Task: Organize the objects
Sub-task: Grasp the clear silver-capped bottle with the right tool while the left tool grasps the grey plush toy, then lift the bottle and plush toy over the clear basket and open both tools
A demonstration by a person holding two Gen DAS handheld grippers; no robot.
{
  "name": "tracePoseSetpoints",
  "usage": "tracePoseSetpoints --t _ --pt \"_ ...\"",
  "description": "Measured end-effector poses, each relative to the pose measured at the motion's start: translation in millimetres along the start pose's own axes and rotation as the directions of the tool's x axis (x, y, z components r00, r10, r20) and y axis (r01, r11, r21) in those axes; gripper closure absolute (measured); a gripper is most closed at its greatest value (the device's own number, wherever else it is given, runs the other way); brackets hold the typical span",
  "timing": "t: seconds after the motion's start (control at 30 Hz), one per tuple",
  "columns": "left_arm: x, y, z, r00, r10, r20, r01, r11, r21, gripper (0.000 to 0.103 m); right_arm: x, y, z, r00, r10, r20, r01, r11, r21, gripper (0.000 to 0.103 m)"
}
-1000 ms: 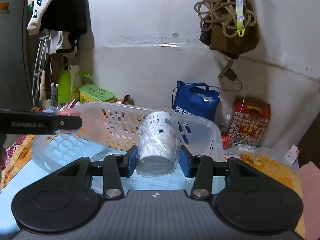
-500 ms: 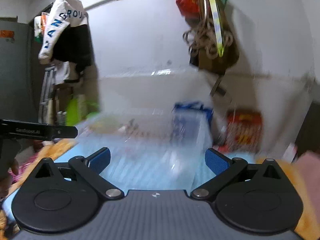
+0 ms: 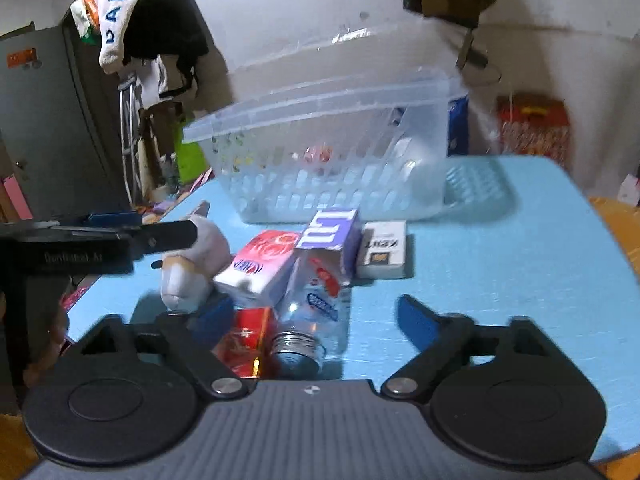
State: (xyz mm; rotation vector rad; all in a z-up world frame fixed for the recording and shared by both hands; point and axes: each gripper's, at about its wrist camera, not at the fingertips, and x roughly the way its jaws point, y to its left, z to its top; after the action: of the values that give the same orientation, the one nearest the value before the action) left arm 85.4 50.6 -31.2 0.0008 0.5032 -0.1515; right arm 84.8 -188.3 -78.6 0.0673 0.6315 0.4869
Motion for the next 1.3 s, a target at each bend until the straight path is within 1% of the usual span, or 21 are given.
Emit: tracePoseSetpoints --t 0.07,0.13,0.17,0.23,0.27,0.3,0.37,0.47,0.63,0.67,0.7,0.73,0.8,0.9,0.93,1.0,1.1,1.2,1.3 --pt "5.0 -0.8 -2.5 1.000 0.013 -0.015 -0.013 1.000 0.008 0.001 9.9 0.6 -0.8 0.999 0.009 -0.034 -0.009 1.000 0.011 0.028" --pt "8.7 -0.2 -6.1 0.999 0.014 -0.037 -0.015 1.000 -0.009 0.001 19.2 -0.6 -1.7 0.997 0.038 -0.064 -0.035 0.998 0.045 0.030" --pt "10.2 1.2 -6.9 0.999 0.011 -0.044 -0.012 1.000 -0.019 0.001 22.4 0.5 -1.3 0.997 0.032 -0.075 -0.029 0.999 0.041 0.031" --pt "12.2 2.9 -8.6 0.999 0.007 -0.050 -0.008 1.000 -0.023 0.001 23.0 2.7 -1.3 0.998 0.013 -0.067 -0.011 1.000 0.028 0.032" --pt "13.0 2.9 -10.5 0.998 0.011 -0.054 -0.012 1.000 -0.016 0.001 22.2 3.9 -1.2 0.998 0.005 -0.066 -0.003 1.000 0.018 0.036" --pt "14.1 2.9 -12.0 0.998 0.018 -0.060 -0.019 1.000 -0.010 0.001 21.1 4.2 -0.8 0.998 -0.007 -0.062 0.007 1.000 0.012 0.044" --pt "16.3 4.6 -14.5 0.997 0.025 -0.067 -0.026 1.000 -0.012 0.001 19.0 2.1 1.9 0.998 -0.017 -0.063 0.019 1.000 0.016 0.049" --pt "17.9 7.6 -15.2 0.997 0.023 -0.072 -0.025 0.999 -0.028 0.001 21.6 0.5 3.4 0.997 -0.025 -0.067 0.027 0.999 0.028 0.050" --pt "21.3 4.9 -16.3 0.996 0.038 -0.077 -0.039 0.999 -0.011 0.001 29.6 12.1 9.5 0.996 -0.021 -0.084 0.019 1.000 -0.017 0.050" --pt "22.0 3.9 -16.7 0.996 0.040 -0.079 -0.041 0.999 -0.005 0.001 29.6 10.8 10.0 0.996 -0.020 -0.087 0.019 1.000 -0.013 0.050" --pt "22.5 3.3 -17.1 0.996 0.044 -0.081 -0.044 0.999 0.001 0.001 28.2 8.4 10.5 0.996 -0.025 -0.088 0.024 1.000 -0.004 0.054" --pt "22.3 3.0 -17.3 0.996 0.047 -0.080 -0.046 0.999 0.004 0.001 25.9 4.9 11.5 0.995 -0.039 -0.089 0.040 0.999 0.008 0.055" --pt "21.4 3.3 -16.5 0.996 0.047 -0.075 -0.047 0.999 0.004 0.001 22.9 -1.8 12.1 0.995 -0.041 -0.090 0.044 0.999 0.026 0.054" --pt "22.6 3.3 -14.8 0.996 0.050 -0.077 -0.050 0.999 -0.006 0.001 34.1 1.8 8.1 0.987 -0.012 -0.160 0.013 1.000 0.004 0.054" --pt "23.7 2.9 -14.2 0.995 0.048 -0.082 -0.049 0.999 -0.009 0.001 35.4 6.3 6.6 0.988 -0.015 -0.151 0.012 1.000 -0.026 0.054" --pt "25.2 0.7 -14.3 0.995 0.050 -0.087 -0.051 0.999 -0.002 0.001 37.8 11.9 6.9 0.987 -0.044 -0.153 0.033 0.997 -0.073 0.059" --pt "26.5 -4.3 -16.2 0.994 0.061 -0.086 -0.058 0.998 0.031 0.001 35.6 3.7 5.6 0.988 -0.029 -0.155 0.021 0.998 -0.053 0.060" --pt "30.8 -7.1 -19.6 0.993 0.063 -0.099 -0.058 0.997 0.046 0.003 28.3 -3.3 4.5 0.989 -0.044 -0.140 0.036 0.998 -0.058 0.060" --pt "32.5 -9.1 -22.4 0.994 0.059 -0.093 -0.055 0.997 0.048 0.003 19.2 -12.9 8.2 0.993 -0.020 -0.120 0.017 0.999 -0.028 0.060"
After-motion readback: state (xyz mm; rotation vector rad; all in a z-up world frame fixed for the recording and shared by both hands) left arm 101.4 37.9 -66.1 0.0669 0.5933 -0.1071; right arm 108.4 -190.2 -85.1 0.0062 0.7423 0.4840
